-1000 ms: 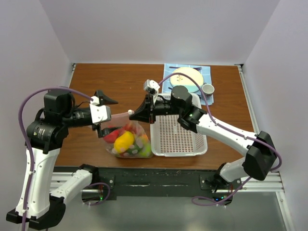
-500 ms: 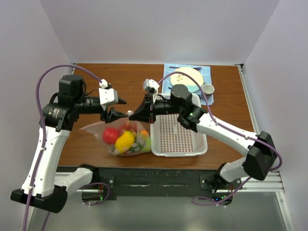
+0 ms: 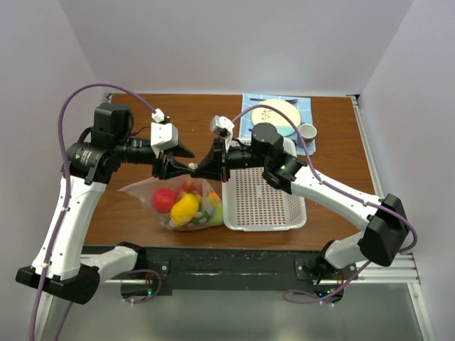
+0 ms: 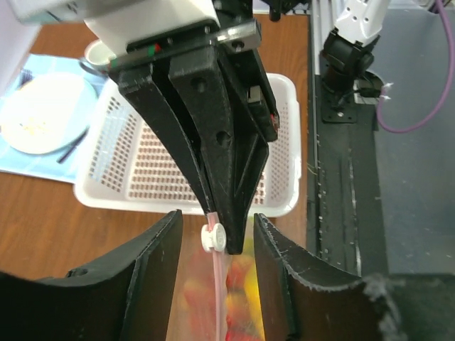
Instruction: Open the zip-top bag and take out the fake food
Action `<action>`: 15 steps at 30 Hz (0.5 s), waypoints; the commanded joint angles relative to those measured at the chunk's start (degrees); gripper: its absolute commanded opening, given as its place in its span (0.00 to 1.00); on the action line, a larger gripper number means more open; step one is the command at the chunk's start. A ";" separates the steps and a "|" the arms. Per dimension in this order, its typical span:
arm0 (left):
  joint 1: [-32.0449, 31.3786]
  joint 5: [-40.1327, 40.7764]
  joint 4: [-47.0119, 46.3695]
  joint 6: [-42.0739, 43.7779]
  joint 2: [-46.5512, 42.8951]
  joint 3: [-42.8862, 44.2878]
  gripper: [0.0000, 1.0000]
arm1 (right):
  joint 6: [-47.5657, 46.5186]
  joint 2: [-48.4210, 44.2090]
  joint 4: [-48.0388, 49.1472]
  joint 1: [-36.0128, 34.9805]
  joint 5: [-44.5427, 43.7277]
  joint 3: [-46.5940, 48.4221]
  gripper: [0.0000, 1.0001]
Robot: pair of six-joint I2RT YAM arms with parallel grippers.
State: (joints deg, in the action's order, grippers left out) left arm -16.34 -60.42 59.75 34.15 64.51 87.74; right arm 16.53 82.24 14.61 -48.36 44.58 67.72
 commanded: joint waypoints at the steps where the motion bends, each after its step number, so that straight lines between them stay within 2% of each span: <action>1: -0.54 -1.72 5.29 1.35 1.50 1.73 0.50 | -0.98 -0.50 0.95 -0.16 1.21 3.47 0.02; 4: -0.54 -1.01 4.60 1.27 0.97 0.94 0.59 | -1.50 -0.85 0.33 -0.25 1.13 3.38 0.02; 7: -0.54 -1.01 3.98 0.92 0.53 0.94 0.61 | -1.68 -0.94 0.16 -0.24 1.21 3.55 0.02; 11: -0.54 -1.28 3.89 0.65 0.79 0.94 0.59 | -1.51 -1.20 0.15 -0.25 1.48 3.64 0.01; 15: -0.62 -1.19 5.03 1.44 1.76 1.02 0.53 | -1.59 -1.47 -0.02 -0.24 1.57 3.47 0.01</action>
State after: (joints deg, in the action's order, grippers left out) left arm -16.58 -60.38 63.72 35.14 65.84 87.79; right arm 15.38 82.24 13.28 -48.36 44.60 68.29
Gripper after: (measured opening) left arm 0.547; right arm 0.021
